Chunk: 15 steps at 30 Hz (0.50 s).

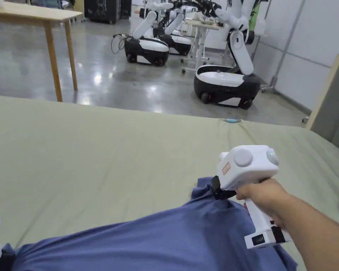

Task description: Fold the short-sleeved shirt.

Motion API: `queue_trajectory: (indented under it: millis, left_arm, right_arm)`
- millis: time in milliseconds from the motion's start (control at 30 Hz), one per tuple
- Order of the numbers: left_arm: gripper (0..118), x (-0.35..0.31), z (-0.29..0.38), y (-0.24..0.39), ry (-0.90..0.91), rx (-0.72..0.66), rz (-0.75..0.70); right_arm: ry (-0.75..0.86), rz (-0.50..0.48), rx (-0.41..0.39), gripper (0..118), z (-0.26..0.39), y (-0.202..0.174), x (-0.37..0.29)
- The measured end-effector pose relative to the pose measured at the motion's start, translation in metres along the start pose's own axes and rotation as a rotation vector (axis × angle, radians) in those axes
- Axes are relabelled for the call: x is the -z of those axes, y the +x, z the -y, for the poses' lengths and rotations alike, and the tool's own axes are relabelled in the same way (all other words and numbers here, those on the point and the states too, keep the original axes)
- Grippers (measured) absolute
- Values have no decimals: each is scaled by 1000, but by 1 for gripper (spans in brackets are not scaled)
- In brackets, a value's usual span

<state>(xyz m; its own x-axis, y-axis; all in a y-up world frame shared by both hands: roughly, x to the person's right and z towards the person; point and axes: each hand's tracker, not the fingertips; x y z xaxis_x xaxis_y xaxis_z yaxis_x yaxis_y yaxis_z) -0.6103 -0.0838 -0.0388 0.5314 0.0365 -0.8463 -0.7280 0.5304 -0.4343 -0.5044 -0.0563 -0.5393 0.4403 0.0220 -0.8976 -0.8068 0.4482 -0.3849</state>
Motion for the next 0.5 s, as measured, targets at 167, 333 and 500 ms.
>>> queue_trajectory:
  millis: [167,333,500]
  left_arm:
    - [3,-57,0,-3,143,-64,64]
    - [3,-152,28,9,351,-56,105]
    - [3,-244,49,17,525,-55,129]
  right_arm:
    - [343,-17,-43,1,48,-6,-88]
    - [673,-7,68,1,171,-1,-238]
    - [739,45,81,1,242,7,-338]
